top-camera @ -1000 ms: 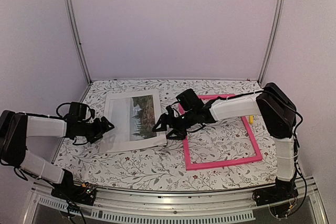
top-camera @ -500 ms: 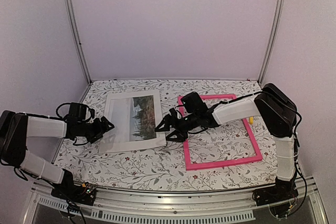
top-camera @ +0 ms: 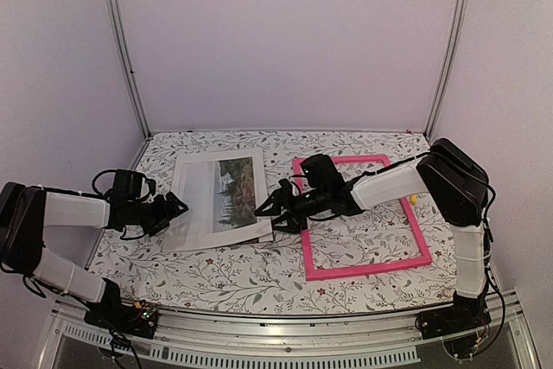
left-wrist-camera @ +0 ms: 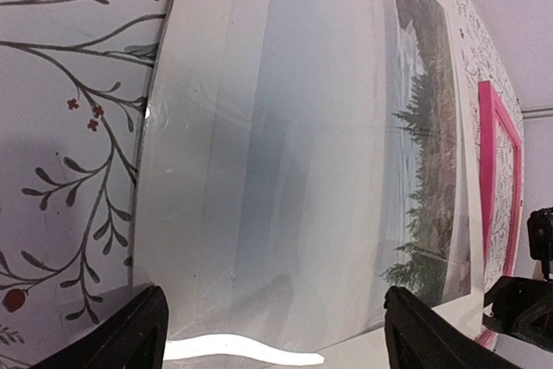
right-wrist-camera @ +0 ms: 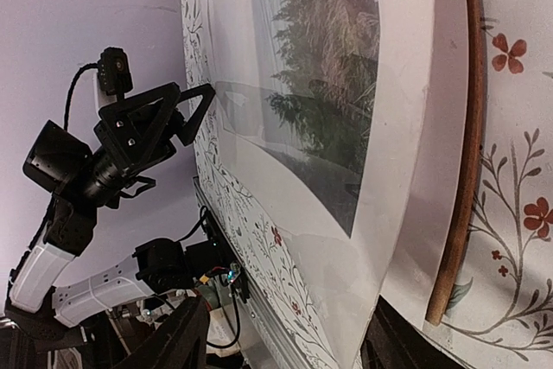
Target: Take the photo out of the frame
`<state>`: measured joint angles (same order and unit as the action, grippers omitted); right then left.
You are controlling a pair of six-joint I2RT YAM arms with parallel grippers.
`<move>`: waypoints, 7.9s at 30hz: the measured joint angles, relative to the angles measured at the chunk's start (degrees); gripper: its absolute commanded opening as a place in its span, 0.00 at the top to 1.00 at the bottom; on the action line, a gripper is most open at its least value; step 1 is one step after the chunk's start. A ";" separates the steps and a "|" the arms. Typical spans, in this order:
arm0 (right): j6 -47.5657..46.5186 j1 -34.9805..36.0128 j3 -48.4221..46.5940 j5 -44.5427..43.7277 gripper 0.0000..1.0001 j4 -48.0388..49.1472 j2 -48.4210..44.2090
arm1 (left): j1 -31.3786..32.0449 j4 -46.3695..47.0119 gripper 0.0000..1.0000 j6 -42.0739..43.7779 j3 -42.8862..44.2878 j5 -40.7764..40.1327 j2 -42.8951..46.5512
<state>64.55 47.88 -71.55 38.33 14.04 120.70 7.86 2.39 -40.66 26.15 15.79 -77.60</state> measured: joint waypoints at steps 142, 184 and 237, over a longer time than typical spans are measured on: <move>-36.15 -28.06 30.23 -12.33 0.88 -50.23 -45.18 | 0.11 -7.89 0.05 0.63 10.21 -2.64 -7.43; -31.61 -24.13 24.83 -19.93 0.06 -40.37 -56.30 | -0.02 -17.00 0.04 0.61 10.45 -3.45 -2.62; -26.45 1.64 -26.36 -18.27 0.12 -29.42 7.91 | 0.48 -14.97 0.03 -1.99 2.08 -3.76 5.25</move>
<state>38.11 49.52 -97.91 20.05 -15.38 128.62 8.34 -12.58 -42.65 28.23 12.03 -72.36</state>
